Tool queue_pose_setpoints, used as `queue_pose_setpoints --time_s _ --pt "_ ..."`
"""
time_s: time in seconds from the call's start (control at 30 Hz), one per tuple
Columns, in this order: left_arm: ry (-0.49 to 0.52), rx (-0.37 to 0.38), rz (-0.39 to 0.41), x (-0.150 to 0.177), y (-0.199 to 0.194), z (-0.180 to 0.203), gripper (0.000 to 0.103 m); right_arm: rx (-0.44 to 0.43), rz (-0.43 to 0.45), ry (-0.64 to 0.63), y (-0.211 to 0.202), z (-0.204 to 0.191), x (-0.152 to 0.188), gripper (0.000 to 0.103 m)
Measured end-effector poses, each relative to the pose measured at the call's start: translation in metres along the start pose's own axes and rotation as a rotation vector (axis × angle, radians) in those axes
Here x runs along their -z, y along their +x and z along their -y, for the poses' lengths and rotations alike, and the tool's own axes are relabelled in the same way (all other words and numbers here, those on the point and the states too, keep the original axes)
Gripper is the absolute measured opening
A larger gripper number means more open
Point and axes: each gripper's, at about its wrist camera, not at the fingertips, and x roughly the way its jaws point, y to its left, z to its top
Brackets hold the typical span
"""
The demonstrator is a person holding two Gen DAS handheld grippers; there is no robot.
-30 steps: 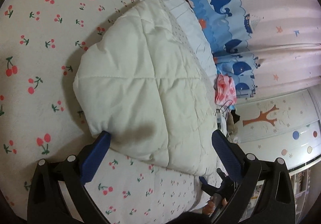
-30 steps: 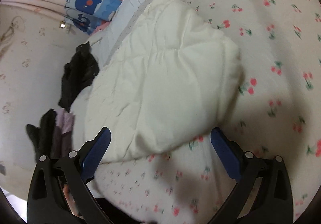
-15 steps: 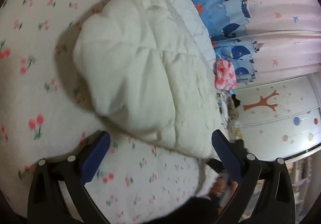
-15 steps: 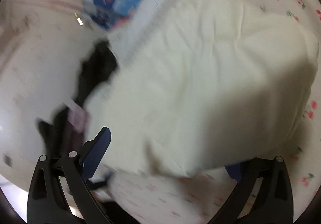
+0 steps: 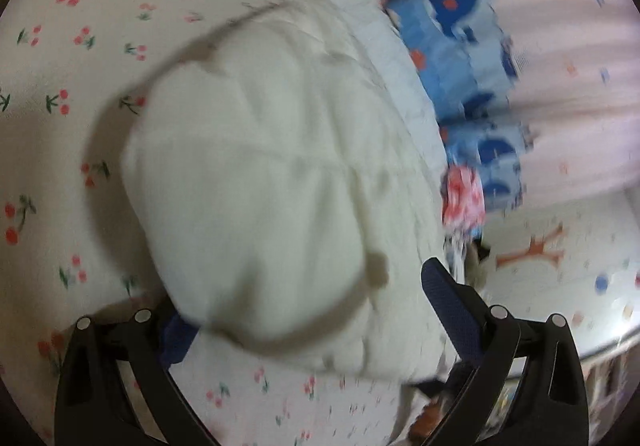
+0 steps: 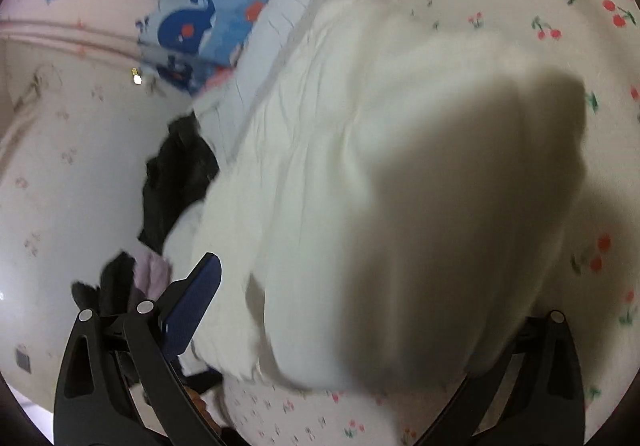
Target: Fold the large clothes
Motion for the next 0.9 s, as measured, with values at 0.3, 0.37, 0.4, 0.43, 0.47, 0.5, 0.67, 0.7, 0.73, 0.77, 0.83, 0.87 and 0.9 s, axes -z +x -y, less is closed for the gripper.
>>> queue_pose_setpoints --time_s 0.3,0.37,0.4,0.43,0.47,0.5,0.67,0.7,0.73,0.77,0.83,0.87,0.9 --pt "0.130 -0.058 0.023 0.003 0.007 0.013 0.045 -0.018 0.053 -0.048 -0.001 -0.004 -0.011 0.037" --pt "0.193 -0.060 0.044 0.006 -0.004 0.022 0.040 -0.013 0.056 -0.101 -0.015 -0.016 -0.005 0.034" --pt "0.225 -0.058 0.054 0.009 -0.012 0.028 0.039 -0.017 0.057 -0.121 -0.020 -0.019 -0.003 0.034" --pt "0.255 -0.049 0.062 0.013 -0.022 0.033 0.038 -0.019 0.060 -0.144 -0.026 -0.025 0.000 0.034" --pt "0.279 -0.041 0.070 0.017 -0.033 0.038 0.038 -0.022 0.061 -0.171 -0.035 -0.031 0.006 0.034" --pt "0.300 -0.034 0.076 0.022 -0.043 0.042 0.037 -0.025 0.058 -0.189 -0.044 -0.032 0.013 0.033" --pt "0.353 -0.049 0.095 0.072 -0.087 0.040 0.045 0.010 -0.008 -0.229 -0.073 -0.008 0.061 0.034" --pt "0.336 -0.070 0.075 0.076 -0.084 0.031 0.050 0.040 -0.042 -0.207 -0.071 0.005 0.068 0.038" --pt "0.292 -0.100 0.047 0.076 -0.076 0.014 0.058 0.046 -0.065 -0.175 -0.069 0.017 0.069 0.044" --pt "0.233 -0.097 0.028 0.071 -0.072 0.001 0.064 0.015 -0.079 -0.127 -0.071 0.030 0.070 0.045" --pt "0.132 -0.050 0.013 0.060 -0.073 -0.013 0.068 0.013 -0.061 -0.130 -0.082 0.027 0.072 0.051" --pt "0.136 -0.056 0.035 0.056 -0.077 -0.011 0.070 0.021 -0.042 -0.143 -0.091 0.022 0.073 0.054" --pt "0.149 -0.064 0.066 0.053 -0.081 -0.008 0.078 0.034 -0.023 -0.151 -0.101 0.019 0.073 0.060"
